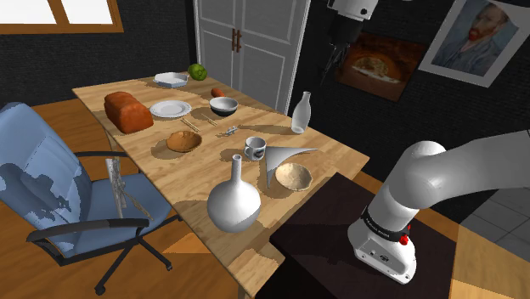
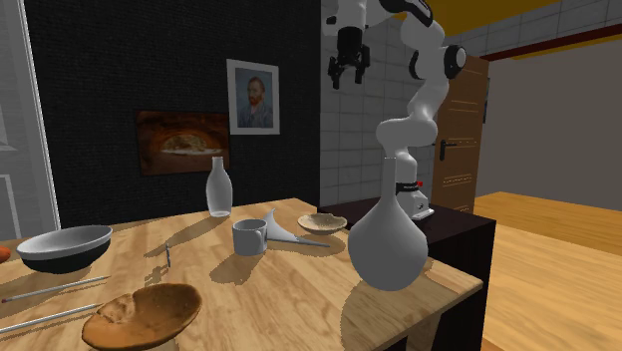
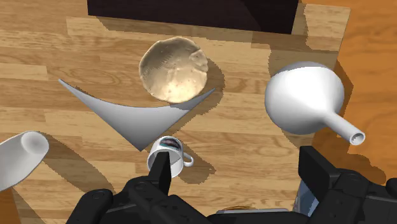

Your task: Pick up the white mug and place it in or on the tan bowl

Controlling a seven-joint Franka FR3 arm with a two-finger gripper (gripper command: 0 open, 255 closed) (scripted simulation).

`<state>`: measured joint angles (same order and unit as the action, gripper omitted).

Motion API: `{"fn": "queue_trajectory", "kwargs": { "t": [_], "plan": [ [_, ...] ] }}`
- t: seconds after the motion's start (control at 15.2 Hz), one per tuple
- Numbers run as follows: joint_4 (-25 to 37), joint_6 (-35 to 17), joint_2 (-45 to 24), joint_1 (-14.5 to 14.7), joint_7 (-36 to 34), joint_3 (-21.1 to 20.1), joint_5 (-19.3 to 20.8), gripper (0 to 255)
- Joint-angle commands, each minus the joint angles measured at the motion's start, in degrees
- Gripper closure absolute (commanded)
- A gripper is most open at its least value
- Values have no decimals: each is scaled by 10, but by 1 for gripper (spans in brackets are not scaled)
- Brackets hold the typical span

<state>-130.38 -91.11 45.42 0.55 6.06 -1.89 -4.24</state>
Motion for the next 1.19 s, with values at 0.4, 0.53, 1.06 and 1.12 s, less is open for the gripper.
{"fn": "queue_trajectory", "kwargs": {
  "t": [0.4,0.53,1.06,1.12],
  "plan": [
    [-45,-107,-68,-7,31,19,10,0],
    [-54,-142,-97,-9,41,25,13,0],
    [-59,-276,-236,-15,82,50,16,0],
    [-56,-292,-255,-16,88,52,16,0]
  ]
}}
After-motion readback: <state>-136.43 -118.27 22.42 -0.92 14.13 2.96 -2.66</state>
